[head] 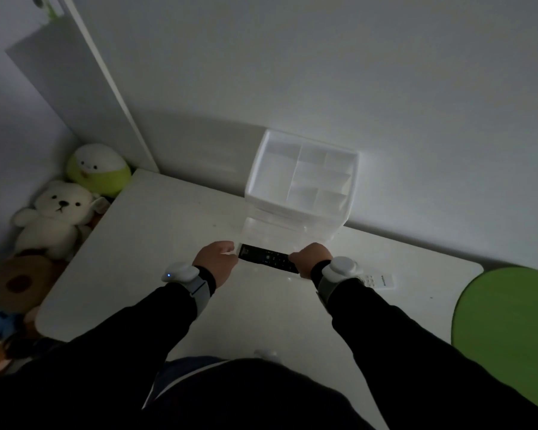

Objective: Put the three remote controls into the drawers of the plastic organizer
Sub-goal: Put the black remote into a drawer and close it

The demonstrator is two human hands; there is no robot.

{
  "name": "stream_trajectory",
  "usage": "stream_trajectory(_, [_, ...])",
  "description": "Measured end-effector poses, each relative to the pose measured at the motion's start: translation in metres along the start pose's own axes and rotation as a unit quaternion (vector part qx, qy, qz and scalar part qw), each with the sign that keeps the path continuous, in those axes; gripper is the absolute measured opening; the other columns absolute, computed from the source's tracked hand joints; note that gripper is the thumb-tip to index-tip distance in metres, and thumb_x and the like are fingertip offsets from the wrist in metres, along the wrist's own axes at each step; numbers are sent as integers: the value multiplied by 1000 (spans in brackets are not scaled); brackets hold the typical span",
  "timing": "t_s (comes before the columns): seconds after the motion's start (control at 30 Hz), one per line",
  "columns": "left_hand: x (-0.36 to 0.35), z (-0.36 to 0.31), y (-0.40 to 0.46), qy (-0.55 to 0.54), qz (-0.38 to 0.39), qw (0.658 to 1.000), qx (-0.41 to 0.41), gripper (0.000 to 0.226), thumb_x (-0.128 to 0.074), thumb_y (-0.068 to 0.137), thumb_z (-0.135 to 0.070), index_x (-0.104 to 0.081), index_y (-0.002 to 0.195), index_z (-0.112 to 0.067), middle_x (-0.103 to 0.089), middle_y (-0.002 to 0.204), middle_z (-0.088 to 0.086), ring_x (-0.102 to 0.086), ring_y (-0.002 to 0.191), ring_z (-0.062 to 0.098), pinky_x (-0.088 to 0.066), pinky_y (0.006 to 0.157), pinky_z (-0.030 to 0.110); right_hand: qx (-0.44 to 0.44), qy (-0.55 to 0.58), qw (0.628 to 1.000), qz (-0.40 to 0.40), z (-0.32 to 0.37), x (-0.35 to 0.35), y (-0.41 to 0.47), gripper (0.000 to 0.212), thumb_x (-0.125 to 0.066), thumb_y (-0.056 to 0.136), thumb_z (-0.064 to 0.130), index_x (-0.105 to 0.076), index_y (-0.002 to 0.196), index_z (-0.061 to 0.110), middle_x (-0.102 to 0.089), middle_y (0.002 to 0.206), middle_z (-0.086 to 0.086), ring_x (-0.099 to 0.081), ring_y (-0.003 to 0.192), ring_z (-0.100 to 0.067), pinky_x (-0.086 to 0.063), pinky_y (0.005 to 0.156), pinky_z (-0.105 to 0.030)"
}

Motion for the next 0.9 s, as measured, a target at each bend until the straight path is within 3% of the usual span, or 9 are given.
stream_trajectory(0.17, [0, 4, 3, -6, -1, 1000, 10, 37, -56, 83, -18, -61, 119, -14, -59, 131, 8, -52, 122, 25, -33, 92, 22, 11, -16, 1000, 1, -3, 5, 0, 30, -57, 81, 27, -53, 58, 8, -57, 61, -9, -49, 56, -25, -36, 51, -28])
stream_trajectory(0.27, [0, 7, 3, -18, -2, 1000, 25, 39, -56, 83, -19, -61, 121, -13, -61, 129, 8, -54, 121, 25, -34, 93, 24, 47, 41, 997, -43, -11, 23, 0, 32, -59, 79, 32, -70, 69, 4, -73, 76, -18, -65, 71, -33, -51, 67, -33])
stream_trajectory(0.37, [-1, 8, 3, -14, 3, 999, 33, 44, -56, 84, -19, -58, 127, -11, -58, 134, 9, -51, 125, 26, -34, 104, 27, 47, 141, 982, -120, -45, 46, -4, 22, -58, 71, 36, -71, 66, 19, -75, 68, -6, -72, 75, -29, -59, 79, -45])
stream_trajectory(0.43, [-3, 13, 7, -17, 16, 999, 47, 47, -57, 80, -20, -58, 126, -12, -60, 131, 12, -56, 120, 30, -40, 106, 32, 14, 189, 971, -143, -80, 49, -1, 18, -56, 66, 35, -70, 75, 27, -76, 71, -1, -73, 78, -26, -60, 81, -48])
stream_trajectory(0.5, [-8, 24, 12, -58, 29, 995, 77, 53, -59, 70, -21, -59, 123, -10, -68, 111, 18, -65, 101, 34, -51, 95, 39, -12, 196, 972, -130, -103, 40, -5, 28, -58, 70, 26, -73, 93, 21, -75, 76, -4, -72, 77, -28, -60, 80, -48])
stream_trajectory(0.57, [-14, 26, 9, -117, 41, 987, 104, 48, -62, 74, -11, -56, 121, -6, -67, 81, 19, -65, 73, 32, -55, 73, 35, -21, 224, 971, -79, -111, 21, -13, 29, -60, 78, 9, -68, 106, 9, -70, 71, -7, -69, 68, -29, -61, 75, -45])
stream_trajectory(0.63, [-18, 22, 6, -138, 46, 983, 108, 42, -60, 79, 0, -54, 120, -4, -63, 70, 15, -60, 62, 26, -52, 61, 29, -8, 228, 973, -37, -111, 3, -16, 33, -60, 80, 2, -64, 111, 10, -70, 69, -7, -71, 68, -32, -62, 75, -47])
stream_trajectory(0.73, [-21, 19, 9, -156, 51, 981, 102, 38, -58, 80, 3, -52, 118, -1, -62, 71, 18, -59, 65, 29, -52, 61, 29, 17, 216, 976, -26, -104, -8, -15, 36, -65, 77, 10, -65, 113, 11, -73, 67, -2, -75, 75, -34, -61, 79, -50])
stream_trajectory(0.9, [-16, 9, 15, -167, 43, 982, 82, 30, -59, 80, 4, -56, 108, -6, -63, 86, 27, -58, 69, 31, -51, 63, 29, 36, 187, 980, -55, -92, 0, -4, 41, -65, 71, 25, -68, 111, 15, -73, 63, 4, -75, 71, -19, -60, 83, -46])
Point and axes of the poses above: each hand's wrist, its own y-axis towards the middle knuckle, its own x-axis out of the back of the hand, z = x × y, the point moved 10 cm from there along y, towards the middle knuckle
